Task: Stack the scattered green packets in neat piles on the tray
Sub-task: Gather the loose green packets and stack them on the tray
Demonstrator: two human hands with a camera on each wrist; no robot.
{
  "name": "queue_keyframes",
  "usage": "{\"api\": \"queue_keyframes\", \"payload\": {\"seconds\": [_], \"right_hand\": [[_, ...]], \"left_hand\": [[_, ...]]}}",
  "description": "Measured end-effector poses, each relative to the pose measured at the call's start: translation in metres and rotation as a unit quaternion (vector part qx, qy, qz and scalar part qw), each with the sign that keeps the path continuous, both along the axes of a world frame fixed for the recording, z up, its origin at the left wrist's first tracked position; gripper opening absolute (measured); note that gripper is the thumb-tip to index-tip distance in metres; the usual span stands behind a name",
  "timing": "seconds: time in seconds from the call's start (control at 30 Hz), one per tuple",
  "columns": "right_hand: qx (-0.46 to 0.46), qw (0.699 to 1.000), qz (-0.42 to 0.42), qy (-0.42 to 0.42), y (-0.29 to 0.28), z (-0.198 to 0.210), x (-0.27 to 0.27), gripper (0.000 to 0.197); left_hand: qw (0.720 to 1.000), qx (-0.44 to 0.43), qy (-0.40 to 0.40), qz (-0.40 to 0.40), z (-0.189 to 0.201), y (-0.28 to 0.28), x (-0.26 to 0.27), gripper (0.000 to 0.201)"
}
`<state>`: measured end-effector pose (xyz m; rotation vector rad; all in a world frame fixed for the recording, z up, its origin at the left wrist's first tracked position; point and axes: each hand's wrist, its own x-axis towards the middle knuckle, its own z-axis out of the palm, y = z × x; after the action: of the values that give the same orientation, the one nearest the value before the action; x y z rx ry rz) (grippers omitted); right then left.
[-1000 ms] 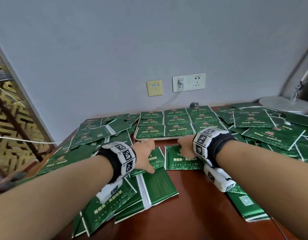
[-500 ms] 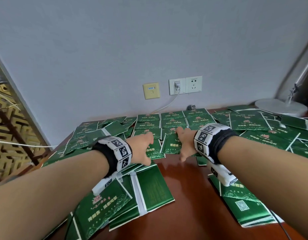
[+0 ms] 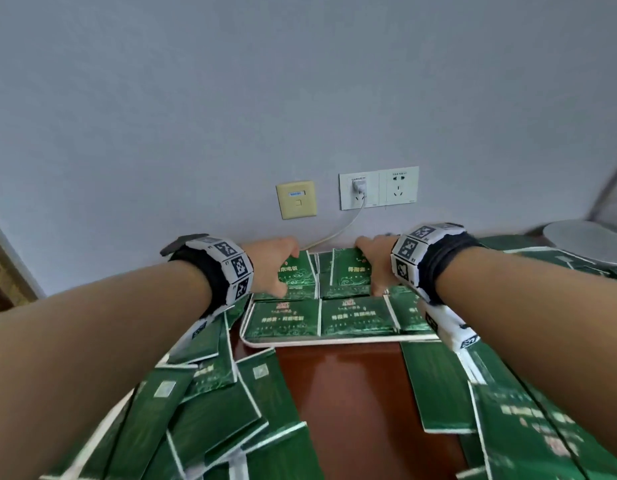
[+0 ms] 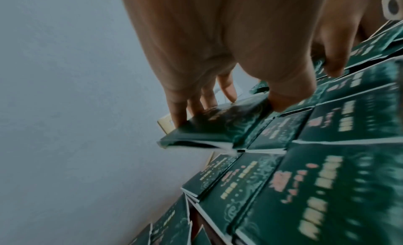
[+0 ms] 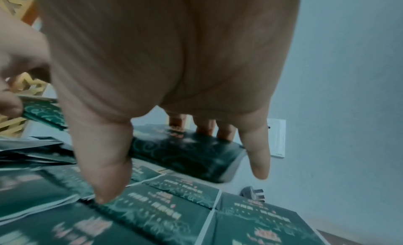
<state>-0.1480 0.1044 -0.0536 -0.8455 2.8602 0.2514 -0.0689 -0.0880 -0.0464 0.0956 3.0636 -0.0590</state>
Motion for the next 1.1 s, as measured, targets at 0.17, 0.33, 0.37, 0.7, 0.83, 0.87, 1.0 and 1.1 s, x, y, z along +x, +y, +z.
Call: {"api": "queue_keyframes", "payload": {"seconds": [0.17, 0.33, 0.37, 0.7, 0.83, 0.87, 1.0, 1.1], "right_hand": [[0.019, 1.000, 0.016, -0.008, -0.031, -0.010, -0.058, 0.081], [0.048, 0.998, 0.018, -0.022, -0.047, -0.019, -0.099, 0.071], [0.041, 0.998, 0.021, -0.032, -0.049, -0.020, -0.104, 0.072], [0.000, 0.996, 0.084, -0.031, -0.060, -0.043, -0.121, 0.078], [-0.013, 0.995, 0.091, -0.024, -0.063, -0.049, -0.120, 0.075], [-0.015, 0.996, 0.088, -0.024, -0.062, -0.048, -0.119, 0.076], [-0.023, 0.997, 0.077, -0.021, -0.059, -0.046, -0.113, 0.078], [-0.032, 0.996, 0.087, -0.017, -0.056, -0.039, -0.104, 0.079]], "left_hand": [[1.000, -0.016, 0.015, -0.014, -0.014, -0.018, -0.062, 0.057], [1.000, -0.021, 0.000, -0.002, -0.032, -0.034, -0.103, 0.057], [1.000, -0.022, -0.003, 0.002, -0.036, -0.037, -0.108, 0.057], [0.999, -0.024, -0.039, 0.006, -0.057, -0.054, -0.123, 0.047], [1.000, -0.016, -0.023, -0.003, -0.060, -0.054, -0.124, 0.046], [1.000, -0.013, -0.023, -0.005, -0.060, -0.054, -0.124, 0.047], [1.000, -0.017, -0.022, -0.011, -0.055, -0.049, -0.120, 0.054], [1.000, -0.021, -0.018, -0.011, -0.045, -0.048, -0.108, 0.053]]}}
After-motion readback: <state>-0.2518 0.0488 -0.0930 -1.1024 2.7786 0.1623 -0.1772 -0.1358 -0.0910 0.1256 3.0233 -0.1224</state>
